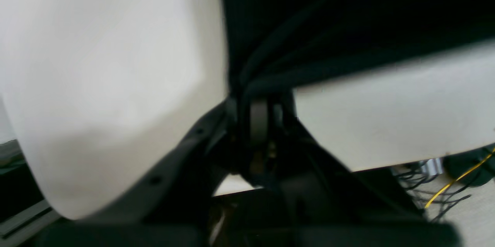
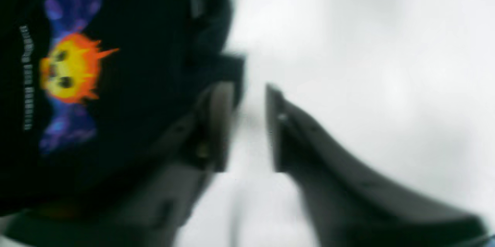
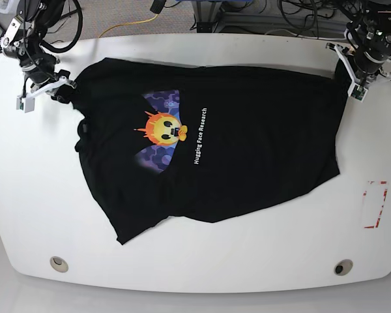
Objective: Fold the T-shirt properly
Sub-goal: 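Release the shirt and move the right gripper to its side hem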
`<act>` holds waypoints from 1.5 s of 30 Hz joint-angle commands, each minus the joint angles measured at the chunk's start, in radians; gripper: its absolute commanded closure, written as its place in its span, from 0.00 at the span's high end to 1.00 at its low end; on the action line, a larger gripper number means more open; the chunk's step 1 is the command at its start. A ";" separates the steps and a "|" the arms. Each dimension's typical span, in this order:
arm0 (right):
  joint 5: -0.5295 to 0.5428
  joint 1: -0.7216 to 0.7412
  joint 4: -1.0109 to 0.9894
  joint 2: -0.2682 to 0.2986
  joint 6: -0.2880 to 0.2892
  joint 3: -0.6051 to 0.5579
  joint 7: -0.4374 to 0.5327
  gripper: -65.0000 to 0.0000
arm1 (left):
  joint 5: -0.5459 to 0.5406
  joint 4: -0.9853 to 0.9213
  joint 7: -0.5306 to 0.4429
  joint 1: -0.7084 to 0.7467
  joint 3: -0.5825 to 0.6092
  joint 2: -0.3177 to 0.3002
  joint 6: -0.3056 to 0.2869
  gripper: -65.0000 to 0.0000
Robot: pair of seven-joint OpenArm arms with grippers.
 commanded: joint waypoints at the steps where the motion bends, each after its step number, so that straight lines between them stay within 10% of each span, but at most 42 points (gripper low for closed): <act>1: 0.016 -0.003 0.033 0.018 0.009 0.006 0.020 0.51 | 0.002 0.017 -0.010 -0.006 -0.011 -0.011 -0.016 0.18; 6: 0.016 -0.006 0.059 0.019 0.012 0.006 0.020 0.97 | 0.002 0.017 -0.010 -0.048 -0.042 0.068 -0.034 0.52; 11: 0.017 -0.003 0.091 0.019 0.012 0.006 0.006 1.00 | 0.000 0.017 -0.008 -0.102 -0.076 0.114 -0.152 0.71; 21: 0.017 0.019 0.120 0.019 0.012 0.006 -0.020 1.00 | 0.003 0.010 0.231 -0.316 -0.203 0.192 -0.216 0.68; 32: 0.011 0.243 -0.015 0.034 0.014 0.003 -0.021 1.00 | 0.005 0.010 0.239 -0.404 -0.177 0.184 -0.216 0.65; 45: 0.010 0.599 -0.599 0.188 0.014 -0.247 0.098 1.00 | 0.003 0.010 0.239 -0.313 -0.176 0.132 -0.216 0.65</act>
